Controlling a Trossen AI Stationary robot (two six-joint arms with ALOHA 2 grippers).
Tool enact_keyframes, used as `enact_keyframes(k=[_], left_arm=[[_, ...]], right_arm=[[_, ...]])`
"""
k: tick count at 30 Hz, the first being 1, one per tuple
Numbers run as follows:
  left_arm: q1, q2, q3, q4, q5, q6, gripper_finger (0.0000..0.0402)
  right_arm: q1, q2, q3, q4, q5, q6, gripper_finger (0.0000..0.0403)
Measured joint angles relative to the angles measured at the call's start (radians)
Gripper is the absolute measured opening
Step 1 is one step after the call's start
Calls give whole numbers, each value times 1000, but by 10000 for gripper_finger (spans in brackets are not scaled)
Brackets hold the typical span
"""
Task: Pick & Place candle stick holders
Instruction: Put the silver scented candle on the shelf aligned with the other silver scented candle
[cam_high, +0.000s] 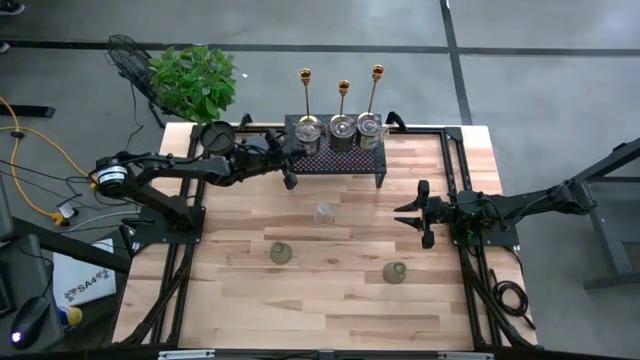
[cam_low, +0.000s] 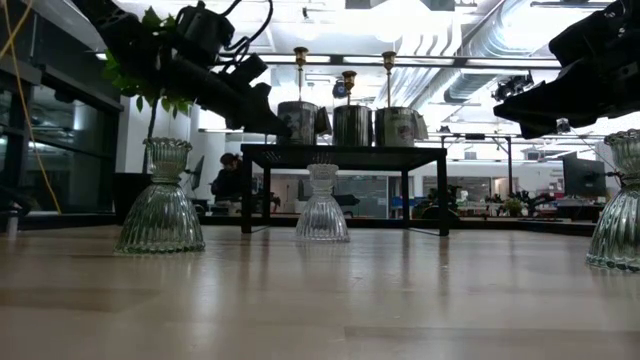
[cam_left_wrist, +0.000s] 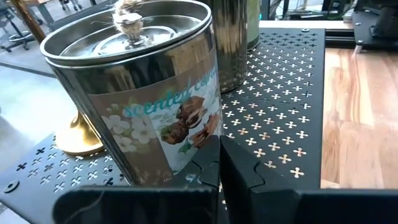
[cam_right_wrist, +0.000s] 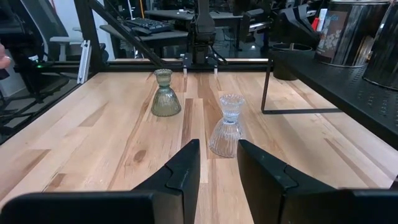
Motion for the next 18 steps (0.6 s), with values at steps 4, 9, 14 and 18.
enact_keyframes(k=[4,9,14,18], left_arm=[[6,0,0,1,-4,0,0],[6,16,0,31,-18,-1,0],[6,30,1,53,-24,-5,0],[4,30,1,49,-26,-6,0]], right_arm=[[0,0,0,0,0,0,99],[0,0,0,0,0,0,99],[0,0,0,0,0,0,99],[0,0,0,0,0,0,99]])
